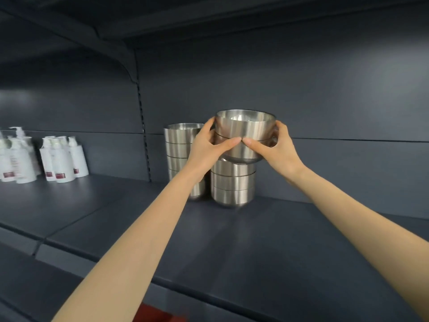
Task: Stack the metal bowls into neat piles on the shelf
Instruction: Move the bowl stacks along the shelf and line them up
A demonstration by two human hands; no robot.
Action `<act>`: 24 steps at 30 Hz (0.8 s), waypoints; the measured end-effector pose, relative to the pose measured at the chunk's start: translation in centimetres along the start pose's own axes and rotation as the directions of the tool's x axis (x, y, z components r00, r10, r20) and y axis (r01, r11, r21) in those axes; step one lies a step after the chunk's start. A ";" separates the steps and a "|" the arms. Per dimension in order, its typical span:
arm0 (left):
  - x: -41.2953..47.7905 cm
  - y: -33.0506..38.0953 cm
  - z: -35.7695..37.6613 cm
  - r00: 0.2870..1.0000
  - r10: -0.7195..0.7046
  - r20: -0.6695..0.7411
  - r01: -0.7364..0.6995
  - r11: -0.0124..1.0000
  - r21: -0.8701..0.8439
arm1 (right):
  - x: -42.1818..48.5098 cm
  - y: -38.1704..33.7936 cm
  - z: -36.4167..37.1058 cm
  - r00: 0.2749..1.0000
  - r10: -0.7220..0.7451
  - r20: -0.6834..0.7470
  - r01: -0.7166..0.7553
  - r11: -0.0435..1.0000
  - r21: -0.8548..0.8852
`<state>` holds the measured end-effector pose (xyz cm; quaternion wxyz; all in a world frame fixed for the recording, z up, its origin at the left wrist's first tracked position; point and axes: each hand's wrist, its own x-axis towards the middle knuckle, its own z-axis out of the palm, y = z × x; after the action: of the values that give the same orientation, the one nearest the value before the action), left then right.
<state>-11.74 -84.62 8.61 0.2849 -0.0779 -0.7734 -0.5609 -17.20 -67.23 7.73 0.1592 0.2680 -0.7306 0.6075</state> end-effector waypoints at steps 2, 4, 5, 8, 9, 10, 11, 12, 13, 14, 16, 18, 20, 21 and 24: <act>0.7 -1.0 -0.3 1.000 -0.017 -0.017 0.017 1.000 -0.025 | 0.8 0.3 0.9 1.000 0.003 0.015 -0.003 1.000 -0.009; 1.6 -1.7 -0.4 0.999 -0.017 -0.039 0.016 0.999 -0.033 | 1.7 0.6 1.4 1.000 0.003 0.014 -0.002 1.000 -0.020; 2.0 -2.1 -0.3 0.999 -0.012 -0.051 0.010 1.000 -0.024 | 2.2 0.8 1.6 1.000 -0.001 0.017 0.001 0.999 -0.032; 3.0 -3.3 0.0 0.997 -0.015 -0.071 0.016 1.000 0.008 | 3.3 1.6 1.9 1.000 0.005 0.030 -0.004 0.999 -0.043; 3.3 -4.0 0.1 0.997 -0.022 -0.076 0.023 1.000 0.012 | 3.6 2.1 2.0 0.999 0.011 0.032 -0.010 0.999 -0.051; 3.3 -4.3 0.3 0.997 -0.027 -0.075 0.028 0.999 0.018 | 3.7 2.5 2.1 0.999 0.018 0.041 -0.016 0.999 -0.051; 3.2 -4.8 0.4 0.997 -0.033 -0.072 0.035 0.999 0.025 | 3.7 2.9 2.2 0.999 0.024 0.049 -0.021 0.998 -0.060; 2.9 -5.1 0.5 0.997 -0.037 -0.069 0.039 0.999 0.029 | 3.7 3.4 2.3 0.998 0.033 0.055 -0.029 0.998 -0.059; 2.8 -5.5 0.6 0.997 -0.037 -0.072 0.039 0.999 0.031 | 3.7 3.7 2.5 0.998 0.037 0.057 -0.033 0.998 -0.062; 2.6 -5.6 0.7 0.997 -0.029 -0.077 0.032 0.999 0.028 | 3.7 3.9 2.7 0.997 0.039 0.063 -0.035 0.998 -0.054; 2.4 -6.0 0.7 0.996 -0.016 -0.087 0.018 1.000 0.016 | 3.6 4.3 3.0 0.997 0.032 0.077 -0.030 0.999 -0.029; 2.1 -6.3 0.7 0.996 -0.004 -0.085 0.005 1.000 0.016 | 3.7 4.8 3.3 0.995 0.044 0.090 -0.045 0.999 0.008; 1.7 -6.6 0.8 0.998 0.013 -0.055 -0.011 0.999 0.031 | 3.8 5.1 3.3 0.995 0.049 0.088 -0.051 0.998 0.023; 1.5 -6.9 0.8 0.999 0.017 -0.041 -0.015 0.999 0.043 | 3.8 5.0 3.3 0.995 0.049 0.086 -0.051 0.998 0.022; 0.7 -7.7 1.5 0.999 0.023 -0.033 -0.020 0.995 0.093 | 3.9 5.2 3.5 0.993 0.062 0.097 -0.064 0.998 0.018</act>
<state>-16.24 -86.17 2.38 0.3076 -0.0632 -0.7928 -0.5224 -23.05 -70.75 4.98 0.1019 0.2756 -0.7391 0.6061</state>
